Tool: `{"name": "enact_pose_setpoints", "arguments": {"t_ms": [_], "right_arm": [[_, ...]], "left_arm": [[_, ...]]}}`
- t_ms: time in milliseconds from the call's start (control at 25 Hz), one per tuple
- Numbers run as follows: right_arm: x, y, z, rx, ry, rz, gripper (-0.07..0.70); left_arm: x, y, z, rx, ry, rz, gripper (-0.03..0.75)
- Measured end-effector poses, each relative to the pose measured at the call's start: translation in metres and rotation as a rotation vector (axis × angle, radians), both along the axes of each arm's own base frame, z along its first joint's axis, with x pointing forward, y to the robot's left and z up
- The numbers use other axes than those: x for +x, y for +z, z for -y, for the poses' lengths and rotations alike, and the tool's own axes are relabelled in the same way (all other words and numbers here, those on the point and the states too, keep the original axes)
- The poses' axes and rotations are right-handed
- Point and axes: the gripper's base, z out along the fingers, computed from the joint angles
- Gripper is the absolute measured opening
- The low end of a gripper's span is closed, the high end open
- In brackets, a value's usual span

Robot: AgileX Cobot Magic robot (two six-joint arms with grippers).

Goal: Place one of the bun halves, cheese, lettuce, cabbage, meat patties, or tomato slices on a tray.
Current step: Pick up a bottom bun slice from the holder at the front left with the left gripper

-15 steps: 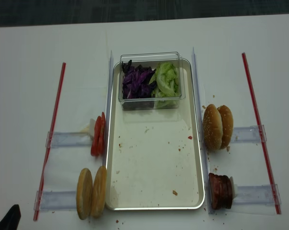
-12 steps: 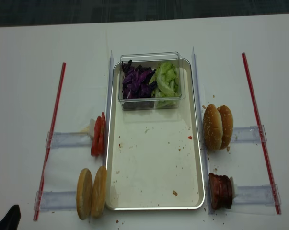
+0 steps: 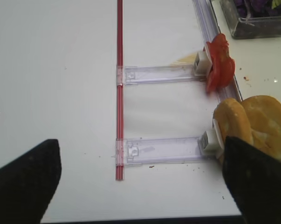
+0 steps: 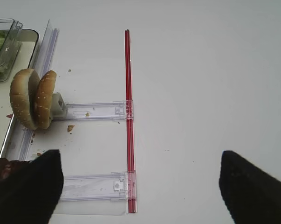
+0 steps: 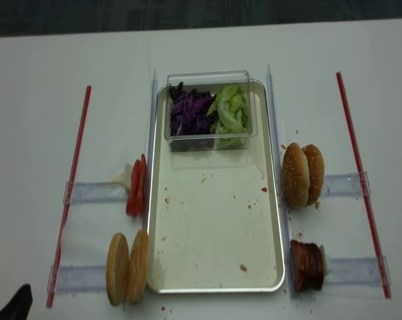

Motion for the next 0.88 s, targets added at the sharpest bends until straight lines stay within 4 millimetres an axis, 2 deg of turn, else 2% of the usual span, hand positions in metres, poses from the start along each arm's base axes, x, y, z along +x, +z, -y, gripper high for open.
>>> {"name": "enact_pose_setpoints", "arguments": {"t_ms": [280, 520, 680, 800, 840, 880], "right_arm": [[0.0, 0.0, 0.0, 0.0, 0.0, 0.0, 0.698], [0.0, 0.0, 0.0, 0.0, 0.0, 0.0, 0.698], [0.0, 0.0, 0.0, 0.0, 0.0, 0.0, 0.698], [0.0, 0.0, 0.0, 0.0, 0.0, 0.0, 0.698], [0.0, 0.0, 0.0, 0.0, 0.0, 0.0, 0.698], [0.0, 0.0, 0.0, 0.0, 0.0, 0.0, 0.698]], "left_arm": [[0.001, 0.011, 0.0, 0.001, -0.001, -0.09, 0.676], [0.013, 0.033, 0.002, -0.023, -0.007, -0.127, 0.676], [0.029, 0.042, 0.007, -0.059, -0.025, -0.197, 0.676], [0.046, 0.042, 0.01, -0.082, -0.038, -0.285, 0.676], [0.059, 0.042, 0.014, -0.099, -0.057, -0.346, 0.676], [0.059, 0.042, 0.014, -0.099, -0.057, -0.346, 0.676]]}}
